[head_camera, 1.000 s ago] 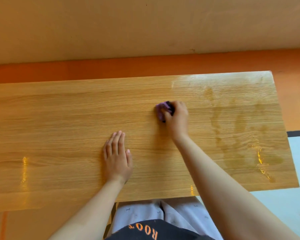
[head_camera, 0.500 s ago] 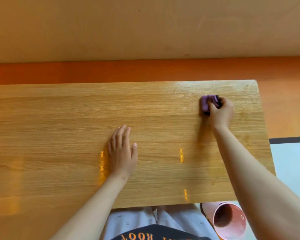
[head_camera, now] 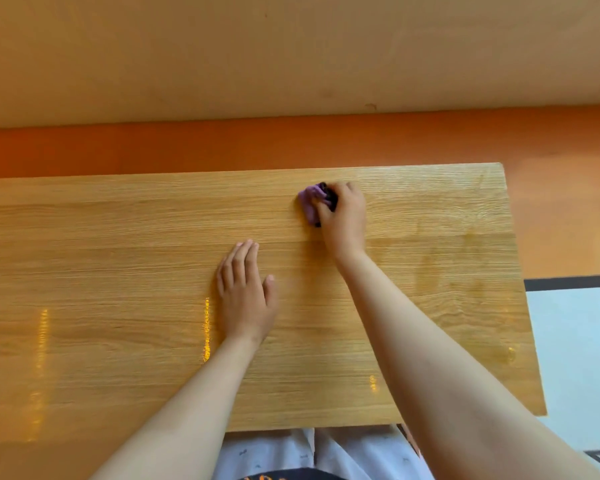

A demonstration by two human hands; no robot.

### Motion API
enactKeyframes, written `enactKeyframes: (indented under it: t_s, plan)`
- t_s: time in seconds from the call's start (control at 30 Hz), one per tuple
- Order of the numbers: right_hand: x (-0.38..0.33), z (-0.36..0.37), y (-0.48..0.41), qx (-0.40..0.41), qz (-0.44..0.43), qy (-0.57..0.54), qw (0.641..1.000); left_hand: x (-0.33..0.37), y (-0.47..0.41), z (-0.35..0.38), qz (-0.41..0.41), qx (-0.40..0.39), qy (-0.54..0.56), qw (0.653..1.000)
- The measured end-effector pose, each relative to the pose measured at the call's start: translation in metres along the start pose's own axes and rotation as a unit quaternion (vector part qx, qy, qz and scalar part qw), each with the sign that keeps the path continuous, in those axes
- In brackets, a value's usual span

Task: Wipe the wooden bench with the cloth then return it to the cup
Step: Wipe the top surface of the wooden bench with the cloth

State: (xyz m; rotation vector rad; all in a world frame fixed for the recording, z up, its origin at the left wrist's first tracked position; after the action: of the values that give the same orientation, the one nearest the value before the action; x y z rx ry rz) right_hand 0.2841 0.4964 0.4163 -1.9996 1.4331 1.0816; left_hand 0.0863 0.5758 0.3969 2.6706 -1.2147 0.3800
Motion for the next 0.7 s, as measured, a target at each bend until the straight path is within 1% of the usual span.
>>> enactKeyframes:
  t_s: [0.07, 0.17, 0.23, 0.3, 0.4, 0.5, 0.57, 0.63, 0.7]
  plan:
    - [0.030, -0.039, -0.012, 0.061, 0.029, 0.019, 0.998, 0.000, 0.000, 0.001, -0.003, -0.002, 0.005, 1.000]
    - [0.070, -0.097, -0.029, 0.145, 0.096, 0.064, 0.983, 0.001, 0.000, 0.002, -0.004, -0.006, 0.009, 1.000]
    - [0.074, -0.106, -0.034, 0.175, 0.129, 0.061, 0.974, 0.002, -0.001, 0.002, -0.004, -0.005, 0.010, 1.000]
    - [0.057, -0.081, -0.038, 0.162, 0.117, 0.051, 0.978, 0.001, -0.001, 0.001, -0.005, -0.007, 0.007, 1.000]
    - [0.010, -0.013, -0.041, 0.077, 0.037, 0.019, 0.996, 0.001, -0.001, 0.000, -0.004, -0.006, 0.000, 1.000]
    - [-0.017, 0.025, -0.043, 0.009, 0.001, 0.001, 1.000, 0.001, -0.001, 0.000, -0.008, -0.009, -0.006, 1.000]
    - [-0.013, 0.017, -0.047, 0.015, -0.010, -0.004, 1.000, 0.001, -0.001, 0.001, -0.006, -0.007, -0.007, 1.000]
    - [0.008, -0.013, -0.052, 0.062, -0.001, 0.009, 0.998, 0.000, 0.000, 0.002, -0.005, -0.008, -0.005, 1.000]
    - [0.040, -0.053, -0.060, 0.111, 0.037, 0.028, 0.993, 0.000, 0.000, 0.002, -0.006, -0.007, -0.004, 1.000]
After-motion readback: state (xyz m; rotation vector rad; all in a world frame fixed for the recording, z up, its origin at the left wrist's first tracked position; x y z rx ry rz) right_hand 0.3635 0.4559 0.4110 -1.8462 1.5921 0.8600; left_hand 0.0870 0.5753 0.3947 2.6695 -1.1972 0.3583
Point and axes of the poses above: each hand's wrist, its own y-axis away from the middle knuckle, its own z-axis out of the palm, x = y × z, the point moved 7 cm from there along -y, towards the middle knuckle
